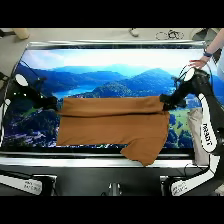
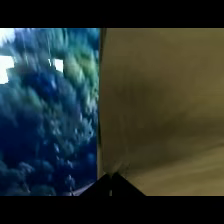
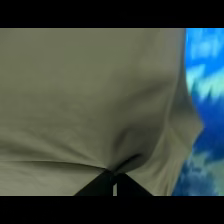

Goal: Fold the shirts.

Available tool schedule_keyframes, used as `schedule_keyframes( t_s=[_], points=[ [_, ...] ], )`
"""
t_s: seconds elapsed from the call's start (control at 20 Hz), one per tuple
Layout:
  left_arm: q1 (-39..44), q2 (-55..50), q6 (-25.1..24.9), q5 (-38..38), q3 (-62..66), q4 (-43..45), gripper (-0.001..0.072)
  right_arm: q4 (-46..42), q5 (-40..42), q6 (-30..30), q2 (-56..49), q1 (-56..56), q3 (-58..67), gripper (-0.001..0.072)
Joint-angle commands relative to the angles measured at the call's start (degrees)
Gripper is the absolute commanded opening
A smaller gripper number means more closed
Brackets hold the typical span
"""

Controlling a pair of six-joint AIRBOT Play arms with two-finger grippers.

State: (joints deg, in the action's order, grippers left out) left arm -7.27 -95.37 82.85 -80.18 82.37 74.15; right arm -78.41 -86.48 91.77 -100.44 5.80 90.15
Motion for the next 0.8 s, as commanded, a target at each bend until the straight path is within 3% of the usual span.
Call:
schedule_keyframes(
  t_s=[0.0,0.05,0.1,0.25,0.5,0.75],
  points=[
    [-0.15,-0.46,-0.37,-2.34,-3.17,-0.87,0.034,0.48,1.33,5.35,0.52,0.15,-4.28,0.0149],
    [-0.44,0.02,-0.37,-3.78,-1.77,-0.55,0.0487,0.39,0.37,5.07,1.49,0.17,-3.23,0.0412],
    [-1.18,0.94,-0.39,-5.57,-0.17,0.07,0.0502,-0.39,-2.01,2.62,3.04,0.17,-2.67,0.0491],
    [-4.24,7.37,0.24,-7.45,-2.29,0.2,0.05,-4.28,-9.97,1.14,8.28,0.17,-4.76,0.0493],
    [-5.75,25.03,0.02,1.16,-33.86,0.22,0.0499,-2.99,-1.97,-0.42,18.58,0.15,-25.75,0.0489],
    [-4.94,29.2,-0.2,11.43,-49.81,-4.02,0.0498,-3.28,-1.7,-1.92,20.92,0.15,-29.75,0.0489]
  ],
)
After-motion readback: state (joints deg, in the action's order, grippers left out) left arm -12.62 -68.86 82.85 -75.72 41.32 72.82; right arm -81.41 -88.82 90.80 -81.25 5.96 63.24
